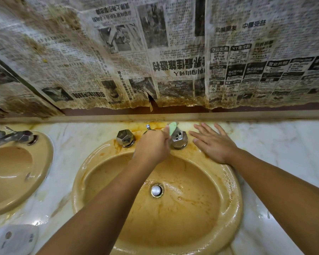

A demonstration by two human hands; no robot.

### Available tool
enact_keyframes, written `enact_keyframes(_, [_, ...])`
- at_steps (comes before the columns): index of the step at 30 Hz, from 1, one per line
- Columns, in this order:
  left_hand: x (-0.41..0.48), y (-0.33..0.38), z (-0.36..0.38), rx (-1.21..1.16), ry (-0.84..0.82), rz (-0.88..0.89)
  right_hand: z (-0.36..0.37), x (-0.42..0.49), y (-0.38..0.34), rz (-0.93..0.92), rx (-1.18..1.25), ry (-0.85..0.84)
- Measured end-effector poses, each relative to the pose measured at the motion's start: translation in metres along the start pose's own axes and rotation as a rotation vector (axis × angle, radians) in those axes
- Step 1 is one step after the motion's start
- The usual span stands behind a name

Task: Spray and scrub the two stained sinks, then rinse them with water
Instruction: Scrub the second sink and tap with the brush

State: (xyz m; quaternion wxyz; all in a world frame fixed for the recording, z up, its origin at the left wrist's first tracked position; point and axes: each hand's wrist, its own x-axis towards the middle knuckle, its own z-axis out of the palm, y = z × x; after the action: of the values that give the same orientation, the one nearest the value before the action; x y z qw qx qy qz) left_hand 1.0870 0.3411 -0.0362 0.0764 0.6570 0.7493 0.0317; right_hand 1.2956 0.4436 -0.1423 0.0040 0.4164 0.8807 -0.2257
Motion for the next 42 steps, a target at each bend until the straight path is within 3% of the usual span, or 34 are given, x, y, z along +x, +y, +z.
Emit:
enact_keyframes(9, [-0.005, 0.005, 0.002, 0.149, -0.013, 0.098, -0.003, -0.001, -0.001, 0.006, 0.007, 0.005])
enact_keyframes(16, [-0.002, 0.002, 0.001, 0.029, -0.001, 0.106, -0.004, -0.002, -0.002, 0.004, 0.004, 0.005])
enact_keyframes(19, [0.007, -0.006, -0.007, -0.141, -0.007, -0.032, -0.003, -0.002, -0.002, 0.005, -0.001, 0.004])
enact_keyframes(24, [0.048, -0.025, -0.018, -0.634, -0.315, -0.356, -0.003, -0.001, -0.002, 0.009, -0.002, -0.002])
enact_keyframes(27, [0.063, -0.037, -0.025, -0.676, -0.563, -0.438, -0.002, -0.001, -0.001, 0.012, 0.005, -0.003])
enact_keyframes(31, [0.072, -0.046, -0.034, -0.600, -0.701, -0.368, -0.003, 0.001, -0.002, 0.022, 0.003, -0.002])
enact_keyframes(38, [0.092, -0.046, -0.045, -0.523, -0.693, -0.184, -0.004, 0.004, -0.003, 0.043, -0.007, -0.019])
enact_keyframes(42, [0.106, -0.034, -0.046, -0.278, -0.645, -0.046, -0.001, 0.005, -0.002, 0.048, -0.003, -0.007])
